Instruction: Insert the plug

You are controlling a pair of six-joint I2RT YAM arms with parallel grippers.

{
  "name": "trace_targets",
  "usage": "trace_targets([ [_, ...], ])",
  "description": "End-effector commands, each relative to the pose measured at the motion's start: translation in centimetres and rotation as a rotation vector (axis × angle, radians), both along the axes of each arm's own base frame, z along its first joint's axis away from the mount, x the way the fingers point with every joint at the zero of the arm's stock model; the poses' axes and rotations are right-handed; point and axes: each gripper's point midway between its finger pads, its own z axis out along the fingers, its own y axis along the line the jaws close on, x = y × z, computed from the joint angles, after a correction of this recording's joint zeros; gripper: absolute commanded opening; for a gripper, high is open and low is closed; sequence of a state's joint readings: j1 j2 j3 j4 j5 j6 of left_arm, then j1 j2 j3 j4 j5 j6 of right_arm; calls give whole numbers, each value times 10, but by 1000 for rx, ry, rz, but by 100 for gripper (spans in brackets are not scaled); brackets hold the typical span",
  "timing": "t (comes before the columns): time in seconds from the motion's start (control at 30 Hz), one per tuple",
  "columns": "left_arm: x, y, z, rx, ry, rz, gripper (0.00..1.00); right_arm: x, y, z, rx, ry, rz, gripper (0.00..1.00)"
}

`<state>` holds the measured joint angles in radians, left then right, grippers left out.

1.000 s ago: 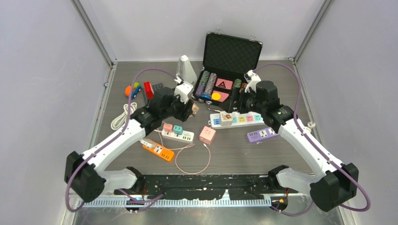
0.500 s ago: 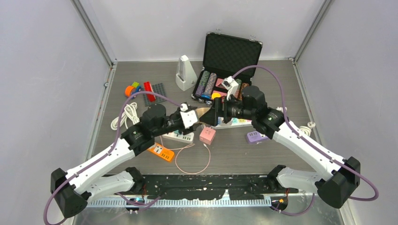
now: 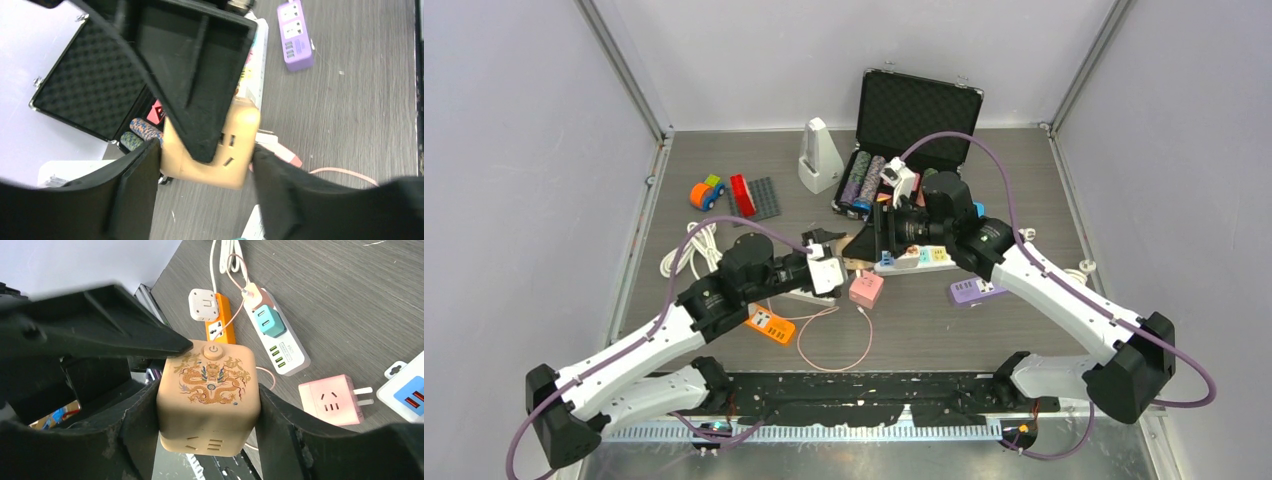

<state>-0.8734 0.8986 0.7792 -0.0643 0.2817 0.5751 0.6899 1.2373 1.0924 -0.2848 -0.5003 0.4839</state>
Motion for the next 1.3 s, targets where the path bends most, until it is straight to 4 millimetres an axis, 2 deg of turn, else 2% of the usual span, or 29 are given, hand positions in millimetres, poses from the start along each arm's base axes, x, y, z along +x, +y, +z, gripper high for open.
trace_targets([
  [0.0,8,5,55,-219,-35,94,97,-4,8,36,106,-55,29,13],
  [0.13,11,7,68,-380,152,176,100,2,3,57,201,-120,-57,6],
  [0.23,8,0,65,-447,319,187,100,9,-8,74,261,-176,-159,5],
  [0.27,9,-2,64,-472,371,205,100,9,-10,87,304,-209,-177,6],
  [0.3,10,-3,63,-484,392,209,99,14,-13,86,319,-197,-221,6],
  [0.33,10,-4,64,-510,401,213,99,13,-15,98,365,-220,-237,5],
  [0.37,11,-4,68,-546,407,210,99,16,-17,88,377,-189,-275,5],
  [0.4,11,-5,70,-573,403,202,100,18,-20,105,443,-223,-303,6],
  [0.47,11,-6,78,-627,393,185,100,19,-24,114,520,-206,-343,5],
  [0.67,7,-14,104,-710,360,128,100,18,-20,121,586,-181,-370,5],
  [0.8,13,-22,92,-699,387,173,100,14,-12,121,609,-150,-361,7],
  [0.9,22,-20,81,-706,395,242,100,11,-10,122,634,-134,-365,9],
  [1.0,27,-16,79,-733,386,283,92,10,-11,124,652,-128,-369,10],
  [1.2,26,-15,77,-753,349,265,64,10,-10,121,617,-134,-370,14],
  [1.27,23,-16,73,-741,339,249,56,11,-8,113,567,-130,-370,15],
])
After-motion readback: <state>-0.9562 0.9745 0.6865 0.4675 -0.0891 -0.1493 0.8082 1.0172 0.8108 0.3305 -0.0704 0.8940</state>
